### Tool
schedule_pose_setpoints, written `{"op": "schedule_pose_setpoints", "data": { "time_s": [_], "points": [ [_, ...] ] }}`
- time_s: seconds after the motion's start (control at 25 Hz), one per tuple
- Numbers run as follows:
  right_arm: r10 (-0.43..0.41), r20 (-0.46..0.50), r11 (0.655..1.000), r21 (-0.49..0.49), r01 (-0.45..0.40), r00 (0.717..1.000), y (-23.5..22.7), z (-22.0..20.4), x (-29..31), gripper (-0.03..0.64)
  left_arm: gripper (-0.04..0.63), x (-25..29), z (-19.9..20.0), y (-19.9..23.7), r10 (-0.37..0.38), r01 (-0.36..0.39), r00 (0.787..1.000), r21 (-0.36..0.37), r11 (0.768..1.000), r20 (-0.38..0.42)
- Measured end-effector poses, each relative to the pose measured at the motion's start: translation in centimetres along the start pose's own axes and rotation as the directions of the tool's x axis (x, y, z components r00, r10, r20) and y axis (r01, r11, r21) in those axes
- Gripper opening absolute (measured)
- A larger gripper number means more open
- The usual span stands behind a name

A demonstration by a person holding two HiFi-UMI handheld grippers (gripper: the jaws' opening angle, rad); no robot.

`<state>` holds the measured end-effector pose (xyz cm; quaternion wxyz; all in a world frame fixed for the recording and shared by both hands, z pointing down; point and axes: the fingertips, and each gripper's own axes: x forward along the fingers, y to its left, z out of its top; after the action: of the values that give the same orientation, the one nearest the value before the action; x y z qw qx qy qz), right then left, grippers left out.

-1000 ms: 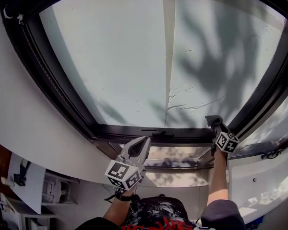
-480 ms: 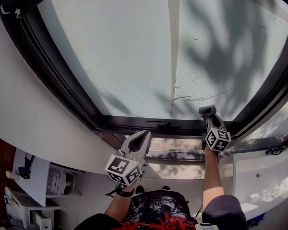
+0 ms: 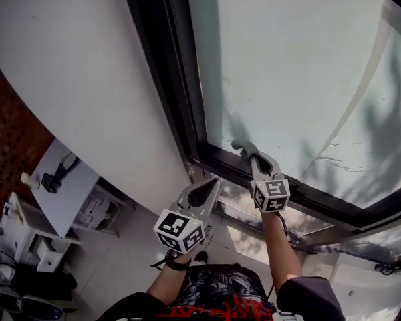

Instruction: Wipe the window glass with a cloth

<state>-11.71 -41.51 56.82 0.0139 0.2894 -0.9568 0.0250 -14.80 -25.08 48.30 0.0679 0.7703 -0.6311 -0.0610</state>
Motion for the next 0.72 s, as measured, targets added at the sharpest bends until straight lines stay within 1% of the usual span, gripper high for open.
{"op": "schedule_pose_setpoints", "data": {
  "time_s": [0.08, 0.16, 0.28, 0.36, 0.48, 0.6, 0.72],
  "points": [
    [0.084, -0.027, 0.996, 0.043, -0.083, 0.996, 3.7, -1.0, 4.7, 0.02, 0.0, -2.1, 0.7, 3.2, 0.076, -0.076, 0.997, -0.009, 0.997, 0.026],
    [0.132, -0.07, 0.99, 0.069, -0.127, 0.989, 6.6, -2.1, 8.8, 0.018, 0.0, -3.9, 1.2, 5.7, 0.128, -0.127, 0.991, -0.02, 0.992, 0.044],
    [0.163, -0.167, 0.985, 0.079, -0.151, 0.972, 9.4, -4.2, 14.0, 0.02, 0.0, -5.6, 1.6, 7.9, 0.161, -0.159, 0.985, -0.033, 0.987, 0.056],
    [0.149, -0.244, 0.988, 0.075, -0.135, 0.958, 9.9, -5.6, 16.1, 0.02, 0.0, -6.0, 1.7, 8.7, 0.164, -0.161, 0.985, -0.04, 0.986, 0.059],
    [0.106, -0.31, 0.994, 0.065, -0.09, 0.945, 8.7, -7.0, 16.0, 0.02, 0.0, -6.2, 1.7, 9.4, 0.158, -0.154, 0.985, -0.053, 0.987, 0.064],
    [0.07, -0.333, 0.997, 0.053, -0.056, 0.94, 6.1, -7.6, 13.1, 0.02, 0.0, -5.5, 1.8, 9.6, 0.134, -0.13, 0.989, -0.067, 0.989, 0.068],
    [0.025, -0.378, 1.0, -0.001, -0.027, 0.925, 2.2, -8.4, 7.9, 0.02, 0.0, -3.1, 1.4, 8.0, 0.065, -0.06, 0.996, -0.077, 0.995, 0.059]
  ]
}}
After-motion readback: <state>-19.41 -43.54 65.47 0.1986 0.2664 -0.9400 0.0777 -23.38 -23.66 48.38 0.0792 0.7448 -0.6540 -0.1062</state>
